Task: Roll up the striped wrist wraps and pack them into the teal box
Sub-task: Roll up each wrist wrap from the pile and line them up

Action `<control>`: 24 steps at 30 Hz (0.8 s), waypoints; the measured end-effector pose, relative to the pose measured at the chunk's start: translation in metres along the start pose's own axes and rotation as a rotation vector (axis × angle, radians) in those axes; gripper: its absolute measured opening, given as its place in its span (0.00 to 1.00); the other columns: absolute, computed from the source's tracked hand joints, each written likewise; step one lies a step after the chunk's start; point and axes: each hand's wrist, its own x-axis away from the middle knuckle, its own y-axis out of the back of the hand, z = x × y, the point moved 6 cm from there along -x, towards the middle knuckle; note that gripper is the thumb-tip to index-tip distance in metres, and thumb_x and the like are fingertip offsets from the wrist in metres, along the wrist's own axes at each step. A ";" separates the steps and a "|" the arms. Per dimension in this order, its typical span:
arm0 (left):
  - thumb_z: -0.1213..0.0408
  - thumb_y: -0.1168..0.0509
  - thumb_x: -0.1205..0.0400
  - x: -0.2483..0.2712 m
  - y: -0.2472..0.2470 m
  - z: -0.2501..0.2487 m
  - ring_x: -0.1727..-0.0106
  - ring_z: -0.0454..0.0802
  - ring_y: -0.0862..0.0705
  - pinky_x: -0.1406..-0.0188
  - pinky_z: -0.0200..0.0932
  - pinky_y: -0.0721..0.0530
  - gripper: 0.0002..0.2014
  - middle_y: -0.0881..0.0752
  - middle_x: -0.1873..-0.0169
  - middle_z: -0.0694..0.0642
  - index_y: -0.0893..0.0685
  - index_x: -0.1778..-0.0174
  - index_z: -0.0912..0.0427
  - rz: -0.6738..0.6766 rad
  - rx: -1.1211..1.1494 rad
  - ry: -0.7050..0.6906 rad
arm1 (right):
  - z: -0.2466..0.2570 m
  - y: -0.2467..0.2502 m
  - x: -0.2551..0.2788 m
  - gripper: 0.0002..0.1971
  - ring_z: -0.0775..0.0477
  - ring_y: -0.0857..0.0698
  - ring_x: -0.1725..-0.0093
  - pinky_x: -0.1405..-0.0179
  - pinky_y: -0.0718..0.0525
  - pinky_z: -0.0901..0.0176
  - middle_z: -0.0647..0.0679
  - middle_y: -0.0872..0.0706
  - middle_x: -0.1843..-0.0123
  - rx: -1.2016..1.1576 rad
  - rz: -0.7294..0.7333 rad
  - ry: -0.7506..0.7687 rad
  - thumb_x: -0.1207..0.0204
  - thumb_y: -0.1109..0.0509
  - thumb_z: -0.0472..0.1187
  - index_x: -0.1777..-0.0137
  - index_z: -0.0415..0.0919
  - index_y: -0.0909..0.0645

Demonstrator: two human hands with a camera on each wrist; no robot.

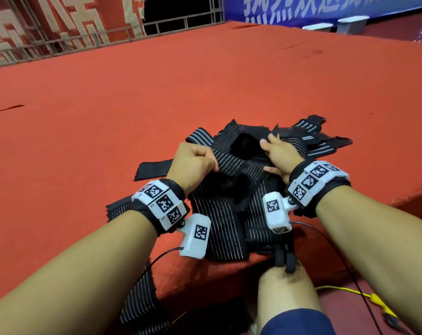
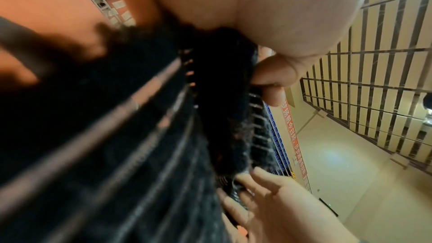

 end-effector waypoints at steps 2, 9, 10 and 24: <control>0.73 0.42 0.43 0.001 0.006 -0.001 0.81 0.45 0.34 0.79 0.34 0.38 0.11 0.29 0.88 0.48 0.19 0.85 0.56 -0.022 0.014 -0.007 | -0.002 0.000 0.001 0.29 0.43 0.31 0.18 0.43 0.16 0.50 0.49 0.40 0.11 0.020 0.001 -0.017 0.11 0.38 0.47 0.13 0.46 0.39; 0.87 0.43 0.31 0.005 0.025 -0.001 0.83 0.37 0.32 0.81 0.31 0.35 0.14 0.26 0.87 0.43 0.17 0.73 0.68 -0.080 0.009 -0.041 | 0.026 -0.007 0.015 0.29 0.41 0.23 0.25 0.27 0.23 0.49 0.47 0.23 0.21 0.397 -0.132 0.225 0.20 0.27 0.47 0.19 0.50 0.27; 0.85 0.42 0.32 0.008 0.028 -0.003 0.83 0.37 0.32 0.80 0.31 0.35 0.14 0.26 0.87 0.42 0.17 0.74 0.65 -0.082 0.009 -0.058 | 0.031 -0.011 0.019 0.29 0.41 0.24 0.24 0.26 0.24 0.49 0.47 0.21 0.23 0.442 -0.155 0.256 0.21 0.27 0.47 0.20 0.50 0.26; 0.74 0.40 0.40 0.045 0.093 -0.021 0.76 0.39 0.26 0.74 0.33 0.29 0.10 0.22 0.81 0.43 0.15 0.76 0.56 -0.187 0.081 -0.222 | 0.067 -0.108 0.095 0.22 0.42 0.12 0.66 0.69 0.17 0.60 0.33 0.09 0.54 0.028 0.281 0.232 0.11 0.42 0.55 0.44 0.35 0.17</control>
